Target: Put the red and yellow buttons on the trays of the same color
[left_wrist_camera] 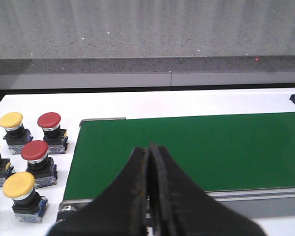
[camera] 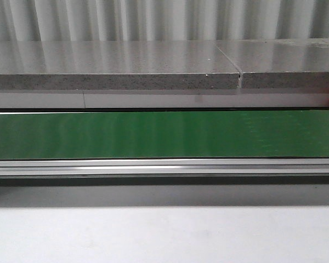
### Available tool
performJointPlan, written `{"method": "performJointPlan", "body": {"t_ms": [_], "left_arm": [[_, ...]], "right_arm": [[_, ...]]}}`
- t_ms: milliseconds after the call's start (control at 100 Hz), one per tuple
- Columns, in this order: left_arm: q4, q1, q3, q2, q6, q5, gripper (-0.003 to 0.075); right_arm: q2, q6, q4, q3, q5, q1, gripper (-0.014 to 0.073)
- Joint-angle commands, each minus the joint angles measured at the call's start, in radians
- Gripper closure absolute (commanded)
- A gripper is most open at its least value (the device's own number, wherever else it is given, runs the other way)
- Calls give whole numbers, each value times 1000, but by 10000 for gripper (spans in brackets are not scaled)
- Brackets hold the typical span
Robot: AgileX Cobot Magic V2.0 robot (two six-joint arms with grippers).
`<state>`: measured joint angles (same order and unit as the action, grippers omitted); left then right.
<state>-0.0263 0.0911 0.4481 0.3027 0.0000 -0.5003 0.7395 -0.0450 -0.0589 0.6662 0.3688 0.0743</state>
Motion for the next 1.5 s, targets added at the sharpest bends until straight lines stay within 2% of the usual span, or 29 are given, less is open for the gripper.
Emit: {"method": "performJointPlan", "body": {"t_ms": [0, 530, 620, 670, 740, 860, 910, 980, 1080, 1130, 1210, 1370, 1490], "left_arm": [[2, 9, 27, 7, -8, 72, 741], [2, 9, 27, 7, -8, 70, 741], [2, 9, 27, 7, -8, 64, 718], [2, 9, 27, 7, -8, 62, 666], [2, 9, 27, 7, -8, 55, 546], [2, 9, 27, 7, -8, 47, 241], [2, 9, 27, 7, -8, 47, 152], [2, 9, 27, 7, -8, 47, 88], [2, 9, 26, 7, -12, 50, 84], [2, 9, 26, 7, -46, 50, 84], [-30, -6, 26, 19, -180, 47, 84], [-277, -74, 39, 111, -537, 38, 84], [-350, -147, 76, 223, -641, 38, 84]], "right_arm": [[-6, -13, 6, 25, -55, 2, 662], [-6, -13, 5, 25, -44, 2, 662], [-6, -13, 5, 25, -44, 2, 662], [-6, -13, 5, 25, -44, 2, 662], [-6, -13, 5, 25, -44, 2, 662], [-6, -13, 5, 25, -44, 2, 662], [-6, -13, 5, 25, -44, 2, 662], [-6, -13, 5, 25, -44, 2, 662], [-6, -13, 5, 25, -44, 2, 662], [-6, -13, 5, 25, -44, 2, 662], [-6, -13, 5, 25, -44, 2, 662], [-6, -13, 5, 25, -44, 2, 662], [-6, -13, 5, 25, -44, 2, 662]]}}
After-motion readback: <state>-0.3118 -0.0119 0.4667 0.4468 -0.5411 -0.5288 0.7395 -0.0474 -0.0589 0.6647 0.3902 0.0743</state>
